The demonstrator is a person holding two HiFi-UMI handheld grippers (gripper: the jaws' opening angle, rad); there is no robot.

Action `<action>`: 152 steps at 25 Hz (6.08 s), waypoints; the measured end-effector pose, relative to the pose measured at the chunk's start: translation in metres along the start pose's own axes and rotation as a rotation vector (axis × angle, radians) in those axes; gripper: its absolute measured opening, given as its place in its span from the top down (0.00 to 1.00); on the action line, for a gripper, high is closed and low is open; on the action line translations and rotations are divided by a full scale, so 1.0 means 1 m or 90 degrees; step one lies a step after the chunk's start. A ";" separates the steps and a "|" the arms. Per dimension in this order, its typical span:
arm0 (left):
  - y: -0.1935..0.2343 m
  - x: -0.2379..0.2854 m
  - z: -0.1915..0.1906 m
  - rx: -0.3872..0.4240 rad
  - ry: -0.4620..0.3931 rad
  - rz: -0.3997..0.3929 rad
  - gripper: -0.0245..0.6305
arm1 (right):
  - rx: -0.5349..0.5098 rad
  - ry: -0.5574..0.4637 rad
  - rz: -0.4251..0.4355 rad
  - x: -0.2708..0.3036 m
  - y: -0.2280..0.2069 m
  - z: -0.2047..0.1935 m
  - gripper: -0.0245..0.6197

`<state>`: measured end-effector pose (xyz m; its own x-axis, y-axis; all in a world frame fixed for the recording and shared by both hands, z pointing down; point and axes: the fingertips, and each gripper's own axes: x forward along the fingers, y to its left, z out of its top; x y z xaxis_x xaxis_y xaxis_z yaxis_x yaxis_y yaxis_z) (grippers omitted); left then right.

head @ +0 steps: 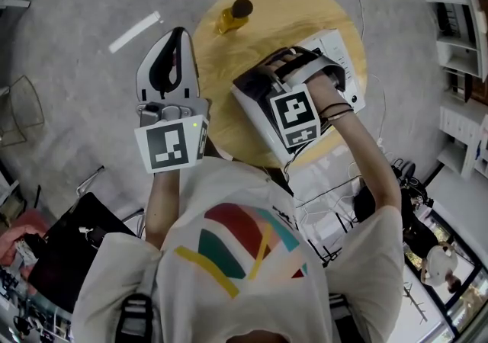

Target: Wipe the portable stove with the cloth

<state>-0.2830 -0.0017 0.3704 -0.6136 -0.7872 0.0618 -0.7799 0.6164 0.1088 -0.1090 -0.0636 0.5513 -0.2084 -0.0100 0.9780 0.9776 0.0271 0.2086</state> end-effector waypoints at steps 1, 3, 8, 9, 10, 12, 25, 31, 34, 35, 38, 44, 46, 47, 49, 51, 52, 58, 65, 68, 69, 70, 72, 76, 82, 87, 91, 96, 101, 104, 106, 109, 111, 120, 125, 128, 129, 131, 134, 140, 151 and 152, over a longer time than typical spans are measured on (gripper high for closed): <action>0.001 0.001 0.000 0.001 0.000 0.001 0.95 | -0.003 0.010 -0.001 0.000 0.000 -0.007 0.91; 0.002 0.003 0.001 0.002 0.002 0.002 0.95 | -0.009 0.033 -0.004 -0.001 0.002 -0.023 0.91; -0.005 0.009 0.000 0.005 0.003 -0.003 0.95 | -0.016 0.093 -0.007 -0.005 0.009 -0.068 0.91; -0.007 0.010 0.000 0.006 0.004 -0.005 0.95 | -0.016 0.105 -0.007 -0.005 0.011 -0.077 0.91; -0.010 0.012 0.000 0.007 0.004 -0.008 0.95 | -0.014 0.117 -0.006 -0.006 0.012 -0.087 0.91; -0.017 0.016 -0.001 0.008 0.005 -0.015 0.95 | -0.006 0.139 -0.008 -0.008 0.012 -0.108 0.91; -0.054 0.027 -0.007 0.028 0.019 -0.033 0.95 | 0.057 0.172 -0.056 -0.018 0.003 -0.178 0.91; -0.062 0.031 -0.009 0.031 0.020 -0.033 0.95 | 0.042 0.184 -0.060 -0.011 0.019 -0.193 0.91; -0.068 0.031 -0.009 0.036 0.021 -0.040 0.95 | 0.038 0.179 -0.082 -0.015 0.015 -0.192 0.91; -0.070 0.032 -0.007 0.035 0.016 -0.040 0.95 | 0.038 0.176 -0.098 -0.018 0.011 -0.192 0.91; -0.075 0.031 -0.005 0.041 0.014 -0.043 0.95 | 0.051 0.165 -0.177 -0.031 -0.007 -0.202 0.91; -0.083 0.031 0.003 0.067 0.014 -0.039 0.95 | 0.041 0.156 -0.256 -0.034 -0.029 -0.226 0.91; -0.089 0.029 0.007 0.079 0.017 -0.041 0.95 | 0.030 0.147 -0.245 -0.026 -0.024 -0.227 0.91; -0.092 0.028 0.008 0.081 0.017 -0.042 0.95 | 0.029 0.143 -0.239 -0.021 -0.020 -0.227 0.91; -0.096 0.027 0.010 0.075 0.017 -0.043 0.95 | 0.031 0.137 -0.230 -0.012 -0.013 -0.228 0.91; -0.101 0.027 0.011 0.072 0.014 -0.043 0.95 | 0.037 0.134 -0.227 -0.004 -0.006 -0.229 0.91; -0.103 0.027 0.011 0.073 0.013 -0.043 0.95 | 0.040 0.132 -0.226 -0.002 -0.001 -0.229 0.91; -0.123 0.021 0.019 0.077 0.004 -0.064 0.95 | 0.044 0.126 -0.240 -0.003 0.018 -0.226 0.91; -0.144 0.020 0.018 0.087 0.002 -0.090 0.95 | 0.058 0.117 -0.223 -0.013 0.058 -0.222 0.91; -0.154 0.019 0.018 0.094 -0.003 -0.100 0.95 | 0.061 0.114 -0.223 -0.015 0.078 -0.221 0.91; -0.158 0.018 0.018 0.096 -0.004 -0.103 0.95 | 0.061 0.114 -0.223 -0.015 0.084 -0.221 0.91; -0.162 0.018 0.018 0.096 -0.006 -0.106 0.95 | 0.062 0.113 -0.222 -0.016 0.090 -0.222 0.91; -0.170 0.018 0.019 0.098 -0.009 -0.113 0.95 | 0.066 0.113 -0.224 -0.018 0.100 -0.223 0.91; -0.189 0.018 0.019 0.100 -0.013 -0.133 0.95 | 0.071 0.118 -0.226 -0.023 0.120 -0.226 0.91; -0.213 0.017 0.019 0.098 -0.015 -0.157 0.95 | 0.086 0.120 -0.229 -0.033 0.158 -0.222 0.91; -0.227 0.020 0.015 0.096 -0.014 -0.167 0.95 | 0.114 0.120 -0.203 -0.038 0.197 -0.217 0.91; -0.240 0.025 0.011 0.096 -0.014 -0.181 0.95 | 0.133 0.116 -0.186 -0.039 0.222 -0.214 0.91; -0.259 0.029 0.011 0.100 -0.017 -0.198 0.95 | 0.140 0.117 -0.185 -0.042 0.242 -0.216 0.91; -0.268 0.032 0.008 0.104 -0.012 -0.210 0.95 | 0.132 0.125 -0.177 -0.045 0.256 -0.215 0.91; -0.272 0.033 0.007 0.108 -0.011 -0.213 0.95 | 0.131 0.127 -0.178 -0.047 0.263 -0.215 0.91; -0.274 0.033 0.006 0.111 -0.009 -0.215 0.95 | 0.128 0.131 -0.180 -0.048 0.266 -0.216 0.91; -0.276 0.034 0.006 0.112 -0.008 -0.218 0.95 | 0.124 0.134 -0.182 -0.049 0.267 -0.216 0.91; -0.277 0.034 0.007 0.115 -0.009 -0.222 0.95 | 0.119 0.138 -0.180 -0.049 0.266 -0.216 0.91; -0.282 0.035 0.043 0.129 -0.054 -0.278 0.95 | 0.350 0.132 -0.316 -0.110 0.198 -0.227 0.91; -0.281 0.029 0.059 0.116 -0.068 -0.341 0.95 | 0.586 0.124 -0.462 -0.172 0.157 -0.223 0.91; -0.280 0.023 0.075 0.106 -0.093 -0.386 0.95 | 0.724 0.121 -0.540 -0.205 0.146 -0.208 0.91; -0.278 0.020 0.079 0.100 -0.095 -0.402 0.95 | 0.771 0.117 -0.569 -0.214 0.143 -0.202 0.91; -0.273 0.015 0.081 0.084 -0.093 -0.439 0.95 | 0.866 0.113 -0.641 -0.234 0.139 -0.189 0.91; -0.265 0.006 0.082 0.068 -0.094 -0.496 0.95 | 0.991 0.122 -0.781 -0.263 0.138 -0.169 0.91; -0.257 -0.018 0.096 0.051 -0.119 -0.571 0.95 | 1.074 0.181 -0.918 -0.294 0.140 -0.112 0.91; -0.249 -0.059 0.121 0.026 -0.150 -0.593 0.95 | 1.196 0.152 -1.154 -0.312 0.157 -0.026 0.91; -0.248 -0.061 0.122 0.024 -0.153 -0.591 0.95 | 1.202 0.151 -1.158 -0.309 0.158 -0.021 0.91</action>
<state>-0.0672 -0.1048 0.2190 0.2452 -0.9396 -0.2387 -0.9687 -0.2474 -0.0208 0.1107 -0.0768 0.2822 -0.2027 -0.9784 0.0397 -0.9406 0.2058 0.2699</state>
